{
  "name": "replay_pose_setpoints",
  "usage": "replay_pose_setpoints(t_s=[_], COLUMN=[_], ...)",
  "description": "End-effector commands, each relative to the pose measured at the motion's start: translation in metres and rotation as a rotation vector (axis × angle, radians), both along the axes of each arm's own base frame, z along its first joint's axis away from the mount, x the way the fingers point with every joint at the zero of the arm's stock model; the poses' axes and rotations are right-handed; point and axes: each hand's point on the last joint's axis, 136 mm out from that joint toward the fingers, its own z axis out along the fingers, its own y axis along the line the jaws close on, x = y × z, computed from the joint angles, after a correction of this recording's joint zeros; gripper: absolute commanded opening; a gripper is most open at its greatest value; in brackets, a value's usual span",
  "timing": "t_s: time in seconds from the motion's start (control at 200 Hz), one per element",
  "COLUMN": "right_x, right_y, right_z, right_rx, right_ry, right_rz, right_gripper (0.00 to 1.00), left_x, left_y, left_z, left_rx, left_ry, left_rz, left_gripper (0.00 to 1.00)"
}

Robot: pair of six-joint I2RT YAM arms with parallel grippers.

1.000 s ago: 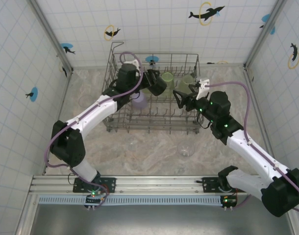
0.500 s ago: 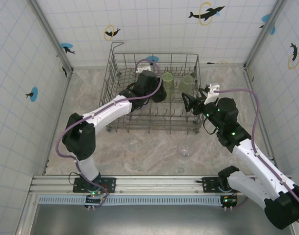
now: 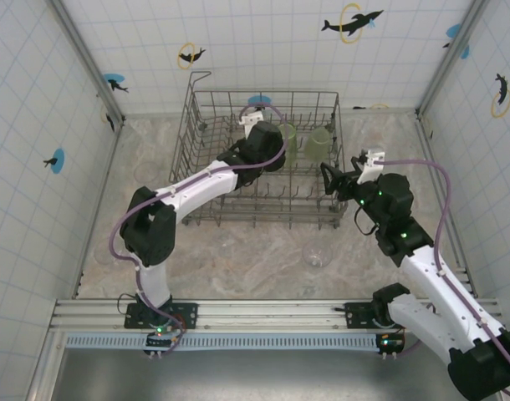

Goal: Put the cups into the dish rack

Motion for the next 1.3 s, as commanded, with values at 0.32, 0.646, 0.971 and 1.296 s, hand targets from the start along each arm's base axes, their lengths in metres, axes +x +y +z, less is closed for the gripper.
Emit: replay_pose_setpoints(t_s=[0.32,0.646,0.971,1.296], right_x=[-0.003,-0.004,-0.003,-0.004], right_y=[-0.012,-0.017,-0.017,-0.019], right_z=[-0.002,-0.001,0.0,-0.001], right_rx=[0.032,0.046,0.06,0.069], right_ry=[-0.005,-0.005,0.0,0.003], right_rz=[-0.004,-0.012,-0.005,-0.011], right_gripper=[0.95,0.95,0.95,0.96], left_x=[0.015,0.015,0.013,0.009], left_y=[-0.009,-0.008,-0.003,-0.005], left_z=[0.025,0.002,-0.02,-0.043], left_rx=[-0.032,0.017,0.024,0.026], left_ry=[-0.113,-0.089,-0.061,-0.02], left_rz=[0.111,0.125,0.153,0.142], left_gripper=[0.0,0.0,0.05,0.27])
